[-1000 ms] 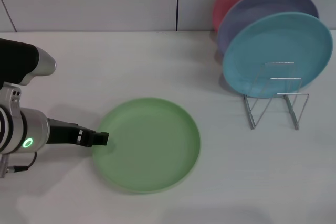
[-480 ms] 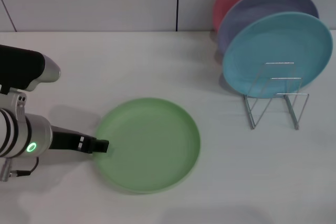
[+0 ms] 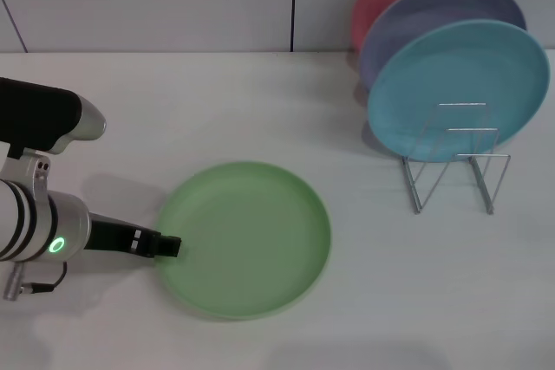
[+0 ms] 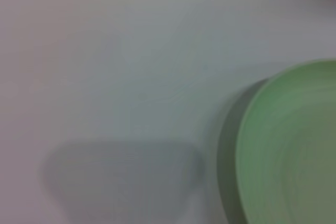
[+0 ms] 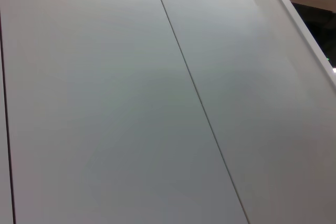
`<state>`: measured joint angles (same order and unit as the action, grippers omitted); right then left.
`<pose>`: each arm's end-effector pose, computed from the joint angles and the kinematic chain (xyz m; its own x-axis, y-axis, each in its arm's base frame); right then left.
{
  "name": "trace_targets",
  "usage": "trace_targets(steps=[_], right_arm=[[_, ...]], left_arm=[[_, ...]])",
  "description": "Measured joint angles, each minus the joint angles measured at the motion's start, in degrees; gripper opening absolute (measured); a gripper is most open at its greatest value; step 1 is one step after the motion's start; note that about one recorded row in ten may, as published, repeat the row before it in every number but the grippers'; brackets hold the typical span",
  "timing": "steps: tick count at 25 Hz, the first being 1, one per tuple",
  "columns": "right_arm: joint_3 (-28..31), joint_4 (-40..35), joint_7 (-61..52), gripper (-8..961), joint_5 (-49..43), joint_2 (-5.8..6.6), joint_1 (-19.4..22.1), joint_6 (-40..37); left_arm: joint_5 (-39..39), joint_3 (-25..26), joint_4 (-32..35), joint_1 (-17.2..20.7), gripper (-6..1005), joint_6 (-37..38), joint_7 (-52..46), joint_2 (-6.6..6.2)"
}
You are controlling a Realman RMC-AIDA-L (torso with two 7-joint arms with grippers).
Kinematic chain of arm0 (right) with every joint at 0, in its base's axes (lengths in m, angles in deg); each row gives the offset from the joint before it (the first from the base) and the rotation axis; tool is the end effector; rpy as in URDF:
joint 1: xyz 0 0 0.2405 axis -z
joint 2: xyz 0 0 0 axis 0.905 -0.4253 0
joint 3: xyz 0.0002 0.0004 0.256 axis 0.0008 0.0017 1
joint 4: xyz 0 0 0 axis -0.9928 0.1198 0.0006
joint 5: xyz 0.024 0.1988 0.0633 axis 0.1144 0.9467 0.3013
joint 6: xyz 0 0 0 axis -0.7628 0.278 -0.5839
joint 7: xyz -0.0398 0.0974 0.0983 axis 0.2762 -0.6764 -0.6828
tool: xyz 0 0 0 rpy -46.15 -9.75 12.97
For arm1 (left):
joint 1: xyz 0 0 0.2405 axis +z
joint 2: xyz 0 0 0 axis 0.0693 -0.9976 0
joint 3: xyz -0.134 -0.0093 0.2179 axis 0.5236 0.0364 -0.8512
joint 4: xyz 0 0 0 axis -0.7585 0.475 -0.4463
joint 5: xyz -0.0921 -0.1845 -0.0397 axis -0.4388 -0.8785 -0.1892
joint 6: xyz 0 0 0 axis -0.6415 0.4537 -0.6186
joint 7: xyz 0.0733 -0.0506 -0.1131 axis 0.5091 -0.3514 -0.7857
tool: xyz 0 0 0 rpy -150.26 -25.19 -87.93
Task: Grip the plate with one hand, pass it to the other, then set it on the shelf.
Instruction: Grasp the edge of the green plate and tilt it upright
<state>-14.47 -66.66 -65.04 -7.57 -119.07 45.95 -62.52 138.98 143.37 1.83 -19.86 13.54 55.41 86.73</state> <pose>0.3852 0.2331 0.0950 0.6133 0.5112 -0.6021 -0.7861 0.4696 -0.4020 -0.2342 0.3287 -0.0252 0.5809 0.8014 0.1425 0.7037 -0.4065 -0.5827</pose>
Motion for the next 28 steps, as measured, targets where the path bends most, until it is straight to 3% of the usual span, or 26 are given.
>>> trace_targets(steps=[21,28], right_arm=[[0.0,-0.2,0.0,789,0.0,0.00,0.0,0.2],[0.0,-0.3,0.0,790,0.0,0.00,-0.1,0.4]], left_arm=[[0.0,-0.7,0.2,-1.0,677,-0.4,-0.7,0.09],[0.5,-1.4,-0.1,-1.4,574,-0.8,-0.8,0.09]])
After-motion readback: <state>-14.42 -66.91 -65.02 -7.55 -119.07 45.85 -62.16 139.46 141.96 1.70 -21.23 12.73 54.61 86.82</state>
